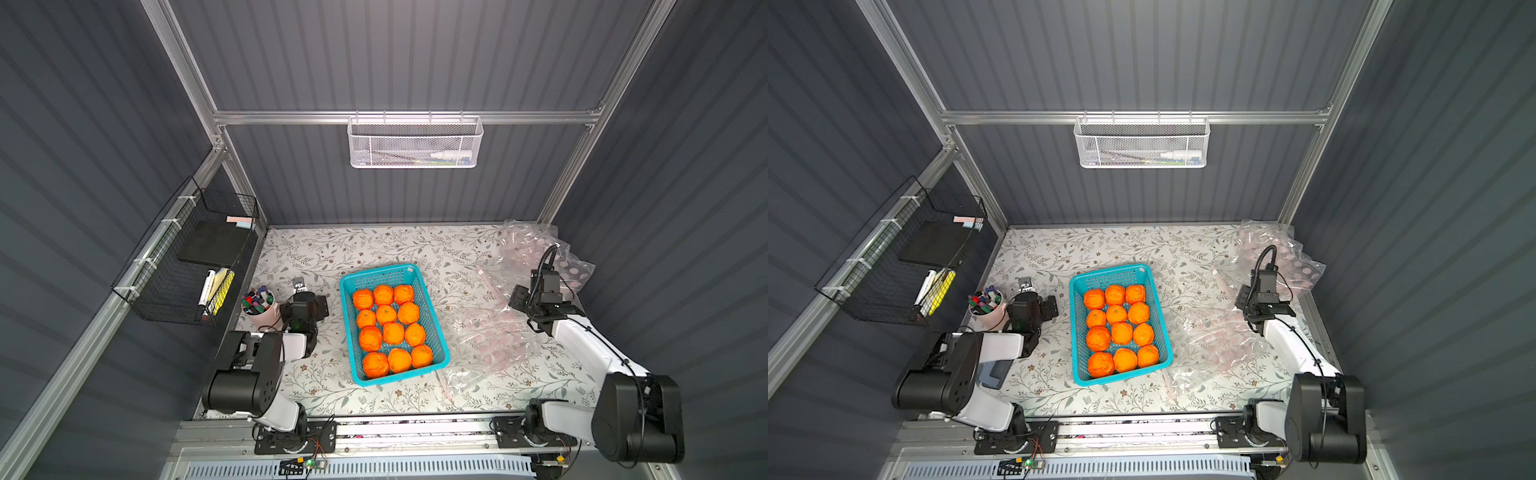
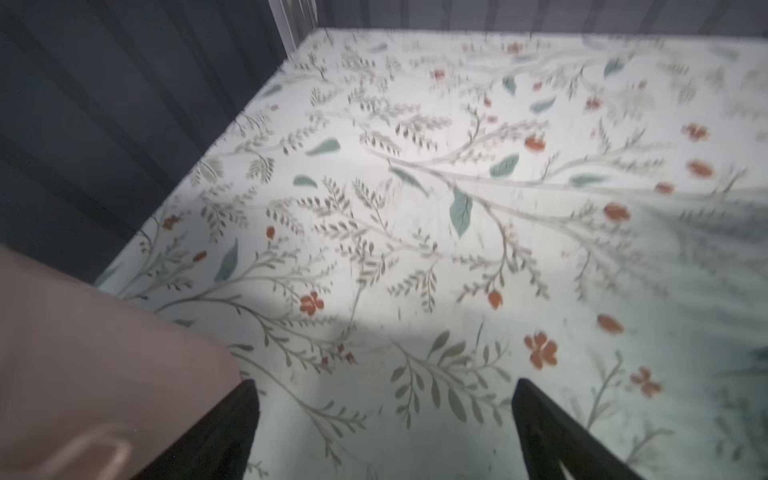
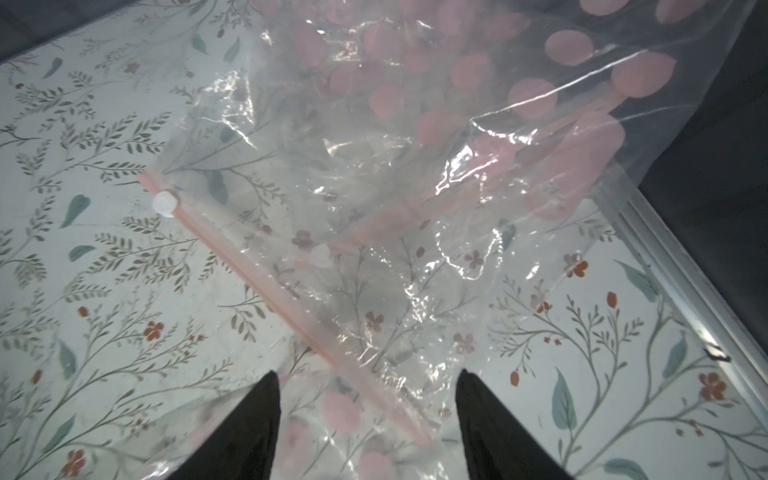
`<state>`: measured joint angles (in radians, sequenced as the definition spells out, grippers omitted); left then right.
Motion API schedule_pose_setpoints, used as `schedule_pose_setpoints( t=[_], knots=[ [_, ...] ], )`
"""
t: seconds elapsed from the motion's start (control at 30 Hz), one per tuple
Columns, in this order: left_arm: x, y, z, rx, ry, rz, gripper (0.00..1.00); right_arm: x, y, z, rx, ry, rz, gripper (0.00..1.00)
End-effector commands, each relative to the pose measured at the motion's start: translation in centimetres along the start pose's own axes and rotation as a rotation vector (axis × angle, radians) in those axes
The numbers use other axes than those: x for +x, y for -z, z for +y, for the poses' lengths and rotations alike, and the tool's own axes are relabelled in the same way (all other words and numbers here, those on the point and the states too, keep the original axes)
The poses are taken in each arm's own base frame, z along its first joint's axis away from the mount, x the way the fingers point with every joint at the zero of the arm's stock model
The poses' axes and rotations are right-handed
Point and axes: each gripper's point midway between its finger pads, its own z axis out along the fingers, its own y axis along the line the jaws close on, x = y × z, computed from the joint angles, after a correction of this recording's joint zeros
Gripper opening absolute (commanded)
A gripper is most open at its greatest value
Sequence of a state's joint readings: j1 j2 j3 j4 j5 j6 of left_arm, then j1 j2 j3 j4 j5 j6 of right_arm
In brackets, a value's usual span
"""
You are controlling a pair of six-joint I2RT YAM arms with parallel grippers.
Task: Open the zip-top bag and take out the orange
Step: Reset both arms
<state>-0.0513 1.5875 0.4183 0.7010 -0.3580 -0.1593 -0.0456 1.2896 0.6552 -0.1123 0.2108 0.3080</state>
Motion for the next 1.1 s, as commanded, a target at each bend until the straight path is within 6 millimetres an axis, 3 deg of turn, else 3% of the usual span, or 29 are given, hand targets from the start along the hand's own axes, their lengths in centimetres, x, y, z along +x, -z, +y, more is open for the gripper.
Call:
schedule_pose_setpoints(
  t=[0.0,0.1,0.17,0.3,0.4,0.53,0.63,0.7,0.73,0.83,1.07],
  knots=[
    [-3.8,-0.4,-0.5,0.027,-0.038,-0.134,0.96,-1.4,-1.6,0.2,-0.013,0.032,-0.131,0.7],
    [-4.3,0.0,-1.0,0.063,-0.079,-0.215,0.97,-2.4,-2.1,0.5,-0.027,0.023,-0.188,0.71],
    [-4.0,-1.0,-1.3,0.103,-0.077,-0.21,0.98,-3.7,-2.2,0.9,-0.043,0.026,-0.261,0.71],
    [-3.6,-0.1,-1.9,0.167,-0.083,-0.228,0.98,-4.6,-2.5,2.1,-0.103,0.071,-0.349,0.71],
    [-3.3,0.8,-2.8,0.232,-0.111,-0.28,0.99,-3.0,-2.0,4.9,-0.252,0.175,-0.369,0.71],
    [-3.3,1.1,-2.8,0.235,-0.116,-0.294,0.99,-2.8,-1.4,6.1,-0.308,0.234,-0.592,0.73],
    [-3.4,0.2,-2.7,0.238,-0.099,-0.258,0.99,-2.6,-2.9,6.0,-0.269,0.234,-0.458,0.76],
    [-3.4,0.1,-2.6,0.238,-0.098,-0.255,0.99,-2.1,-2.8,5.8,-0.253,0.223,-0.345,0.88],
    [-3.4,0.1,-2.6,0.236,-0.096,-0.255,0.99,-2.6,-2.8,6.0,-0.259,0.228,-0.377,0.99],
    [-3.4,0.2,-2.3,0.226,-0.09,-0.259,0.99,-2.7,-2.4,6.4,-0.287,0.252,-0.473,0.99],
    [-3.4,0.2,-2.3,0.226,-0.089,-0.259,0.99,-2.5,-2.6,6.1,-0.267,0.235,-0.392,0.99]
  ],
)
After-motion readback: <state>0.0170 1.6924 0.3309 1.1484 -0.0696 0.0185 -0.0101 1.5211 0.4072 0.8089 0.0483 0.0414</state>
